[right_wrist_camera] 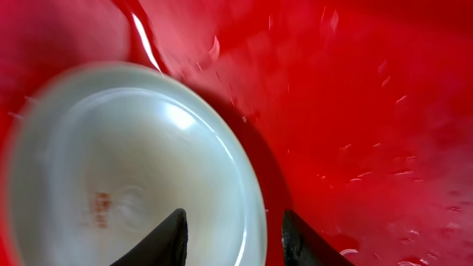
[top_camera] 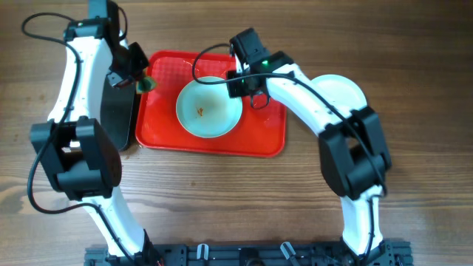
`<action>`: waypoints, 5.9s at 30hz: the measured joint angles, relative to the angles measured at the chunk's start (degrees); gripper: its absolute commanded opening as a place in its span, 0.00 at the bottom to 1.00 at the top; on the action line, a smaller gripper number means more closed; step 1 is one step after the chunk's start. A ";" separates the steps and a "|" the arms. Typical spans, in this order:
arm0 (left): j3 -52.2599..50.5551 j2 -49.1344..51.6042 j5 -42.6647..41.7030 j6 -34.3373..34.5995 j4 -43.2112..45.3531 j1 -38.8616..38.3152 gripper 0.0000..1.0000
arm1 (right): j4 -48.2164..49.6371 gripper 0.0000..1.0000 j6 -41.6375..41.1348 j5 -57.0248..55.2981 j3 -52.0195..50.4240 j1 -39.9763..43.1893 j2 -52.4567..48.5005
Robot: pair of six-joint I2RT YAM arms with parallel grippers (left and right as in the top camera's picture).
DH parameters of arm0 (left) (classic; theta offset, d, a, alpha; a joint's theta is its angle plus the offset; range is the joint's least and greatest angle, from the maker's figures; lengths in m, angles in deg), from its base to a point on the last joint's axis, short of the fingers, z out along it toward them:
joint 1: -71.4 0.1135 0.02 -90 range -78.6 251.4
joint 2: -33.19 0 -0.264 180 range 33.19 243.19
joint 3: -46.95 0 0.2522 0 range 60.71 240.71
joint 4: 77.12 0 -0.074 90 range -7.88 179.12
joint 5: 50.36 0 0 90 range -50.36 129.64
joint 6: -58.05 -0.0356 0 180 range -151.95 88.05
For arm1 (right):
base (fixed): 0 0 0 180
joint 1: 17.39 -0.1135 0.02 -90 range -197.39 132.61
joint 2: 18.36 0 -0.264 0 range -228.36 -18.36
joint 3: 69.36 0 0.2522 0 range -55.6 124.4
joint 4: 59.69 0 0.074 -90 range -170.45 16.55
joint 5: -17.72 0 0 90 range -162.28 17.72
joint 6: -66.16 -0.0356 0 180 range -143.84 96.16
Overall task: Clean dirty plates on tray and stack at the side
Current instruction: 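Scrub the last plate on the tray with the sponge in the left gripper, then lift the last plate with the right gripper and stack it on the side pile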
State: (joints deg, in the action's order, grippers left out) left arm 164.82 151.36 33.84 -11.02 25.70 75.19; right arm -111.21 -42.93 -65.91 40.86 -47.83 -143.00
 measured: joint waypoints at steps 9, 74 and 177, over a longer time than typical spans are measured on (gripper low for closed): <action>0.00 0.02 0.00 0.00 1.25 -6.08 0.04 | -0.35 0.04 -8.52 6.78 0.00 -0.02 -4.81; -17.88 3.28 -11.56 -8.11 11.21 -12.46 0.04 | 2.64 0.04 -11.08 7.67 0.44 -0.04 -5.66; -1.29 -5.68 4.55 2.67 -4.17 11.21 0.04 | -5.40 0.04 0.68 -4.42 -7.13 10.64 22.53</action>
State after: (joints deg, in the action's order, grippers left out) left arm 163.53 145.68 38.38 -8.36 21.52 86.41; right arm -116.61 -42.26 -70.32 33.74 -37.18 -120.46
